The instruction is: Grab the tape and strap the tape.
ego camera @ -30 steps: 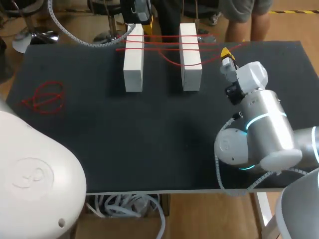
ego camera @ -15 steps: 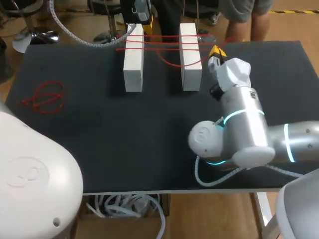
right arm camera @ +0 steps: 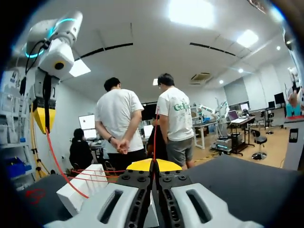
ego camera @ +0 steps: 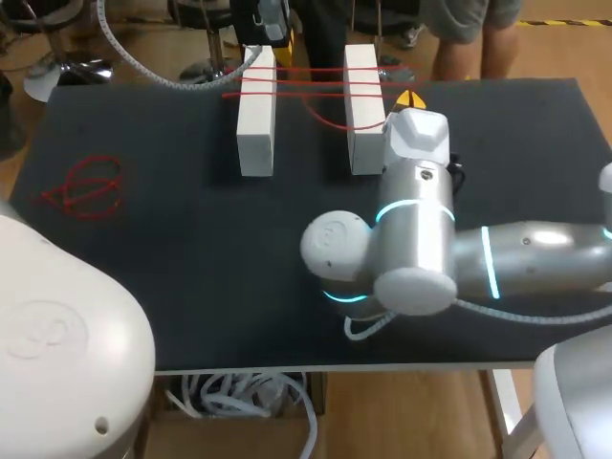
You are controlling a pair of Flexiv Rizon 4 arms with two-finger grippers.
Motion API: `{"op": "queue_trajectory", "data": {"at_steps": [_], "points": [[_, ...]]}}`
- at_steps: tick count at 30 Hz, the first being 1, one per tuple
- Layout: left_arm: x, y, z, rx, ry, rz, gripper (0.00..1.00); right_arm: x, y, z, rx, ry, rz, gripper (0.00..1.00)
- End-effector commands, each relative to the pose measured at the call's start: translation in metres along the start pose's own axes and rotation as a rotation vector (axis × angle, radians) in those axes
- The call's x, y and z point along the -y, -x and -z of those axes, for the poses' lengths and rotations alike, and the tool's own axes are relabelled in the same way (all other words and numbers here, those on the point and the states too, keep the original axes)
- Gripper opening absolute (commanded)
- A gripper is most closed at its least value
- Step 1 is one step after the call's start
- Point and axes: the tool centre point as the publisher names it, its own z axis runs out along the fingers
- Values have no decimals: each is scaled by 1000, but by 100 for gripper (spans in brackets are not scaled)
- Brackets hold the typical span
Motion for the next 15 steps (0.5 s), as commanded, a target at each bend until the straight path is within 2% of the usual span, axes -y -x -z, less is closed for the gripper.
{"op": "queue_trajectory", "data": {"at_steps": [1, 3, 5, 7, 9, 15], "points": [[1, 0, 1, -1, 5, 1, 0, -5, -7, 1, 377, -12, 1, 0], [1, 0, 1, -1, 5, 1, 0, -5, -7, 1, 377, -12, 1, 0], [1, 0, 1, -1, 5, 1, 0, -9, -17, 1, 411, 7, 44, 0], [1, 0, 1, -1, 5, 1, 0, -18, -28, 2, 444, 31, 157, 0], [1, 0, 1, -1, 5, 1, 0, -22, -38, -1, 464, -4, 273, 0], [1, 0, 1, -1, 5, 1, 0, -35, -52, -1, 411, -68, 563, 0]]}}
